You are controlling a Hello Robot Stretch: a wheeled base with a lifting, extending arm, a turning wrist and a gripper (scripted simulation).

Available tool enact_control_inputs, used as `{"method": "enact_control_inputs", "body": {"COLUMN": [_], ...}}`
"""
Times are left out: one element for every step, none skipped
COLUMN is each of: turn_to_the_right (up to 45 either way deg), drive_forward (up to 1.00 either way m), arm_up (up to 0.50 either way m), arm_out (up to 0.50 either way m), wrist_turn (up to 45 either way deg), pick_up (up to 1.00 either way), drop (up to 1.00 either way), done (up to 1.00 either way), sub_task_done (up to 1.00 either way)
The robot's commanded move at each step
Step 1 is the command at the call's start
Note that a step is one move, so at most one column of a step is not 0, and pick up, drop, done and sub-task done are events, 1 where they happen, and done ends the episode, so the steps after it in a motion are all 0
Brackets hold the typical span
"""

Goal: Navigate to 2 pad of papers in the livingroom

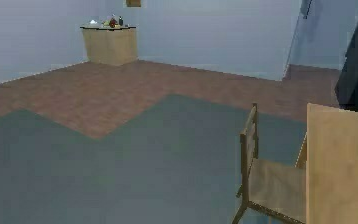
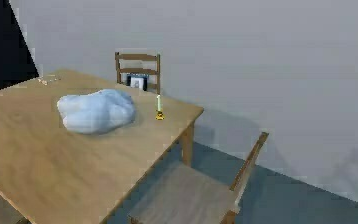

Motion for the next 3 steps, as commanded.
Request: {"method": "enact_control_inputs", "body": {"turn_to_the_right": [-45.0, -45.0, -3.0], "drive_forward": [0.0, 0.0, 0.0], "arm_up": [0.0, 0.0, 0.0], "arm_out": [0.0, 0.0, 0.0], "wrist_turn": [0.0, 0.0, 0.0], "pick_up": [0.0, 0.0, 0.0], "drop": [0.0, 0.0, 0.0], "done": [0.0, 0.0, 0.0], "sub_task_done": [0.0, 0.0, 0.0]}}
